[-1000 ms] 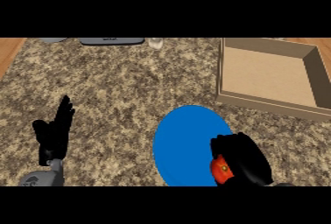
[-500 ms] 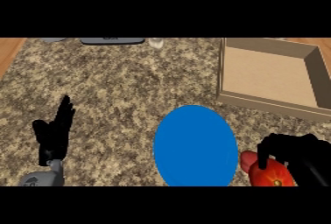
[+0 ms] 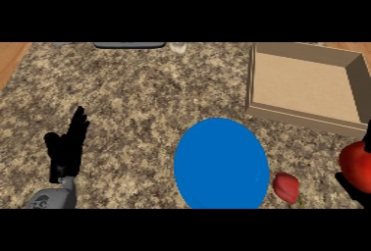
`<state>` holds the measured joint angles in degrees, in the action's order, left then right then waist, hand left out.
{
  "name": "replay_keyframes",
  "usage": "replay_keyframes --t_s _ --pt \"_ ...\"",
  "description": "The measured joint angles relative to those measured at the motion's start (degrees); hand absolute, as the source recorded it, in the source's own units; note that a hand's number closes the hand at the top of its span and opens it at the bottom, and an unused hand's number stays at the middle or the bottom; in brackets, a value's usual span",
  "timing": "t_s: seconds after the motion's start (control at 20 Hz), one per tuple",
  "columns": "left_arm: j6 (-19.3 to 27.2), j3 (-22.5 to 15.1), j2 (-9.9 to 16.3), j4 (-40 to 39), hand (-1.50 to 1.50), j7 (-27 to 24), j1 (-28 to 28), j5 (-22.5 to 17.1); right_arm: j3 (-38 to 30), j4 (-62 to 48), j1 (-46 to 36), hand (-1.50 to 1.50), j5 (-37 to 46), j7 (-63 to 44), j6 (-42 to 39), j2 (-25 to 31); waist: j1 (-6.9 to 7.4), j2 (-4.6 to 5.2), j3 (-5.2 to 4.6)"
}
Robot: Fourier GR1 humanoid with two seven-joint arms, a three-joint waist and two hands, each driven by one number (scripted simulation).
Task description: Pick the tomato from the plate and place it in the cardboard box
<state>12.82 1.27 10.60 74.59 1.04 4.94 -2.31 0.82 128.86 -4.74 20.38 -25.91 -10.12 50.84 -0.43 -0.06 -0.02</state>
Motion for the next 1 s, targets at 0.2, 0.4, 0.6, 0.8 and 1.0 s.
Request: replay_keyframes --t_s 0.2,0.4,0.6,0.8,1.0 --pt "-0.42 0.33 0.47 0.95 0.0 1.52 0.93 0.07 -2.97 -8.69 -4.42 1.5 -0.21 4.4 0.48 -2.5 0.62 0.09 0.01" --pt "-0.16 -0.26 -0.68 0.79 0.0 0.82 0.97 0.75 -3.8 -20.58 -11.79 1.5 -0.27 9.38 -0.18 -4.09 1.18 0.23 0.01" --pt "-0.26 -0.66 -0.83 2.68 0.0 1.74 -0.06 1.18 -3.36 -32.43 -17.36 1.5 1.28 15.72 0.53 -6.82 1.48 0.26 0.03" --pt "-0.61 -0.03 -0.97 1.29 0.0 0.32 0.31 1.22 -2.47 -45.53 -23.45 1.5 4.68 22.71 2.5 -9.22 1.65 0.36 0.04" --pt "-0.81 -0.33 -1.3 1.58 0.0 0.56 0.27 1.51 -1.58 -59.68 -30.18 1.5 8.74 29.4 5.59 -11.7 2.07 0.47 0.04"
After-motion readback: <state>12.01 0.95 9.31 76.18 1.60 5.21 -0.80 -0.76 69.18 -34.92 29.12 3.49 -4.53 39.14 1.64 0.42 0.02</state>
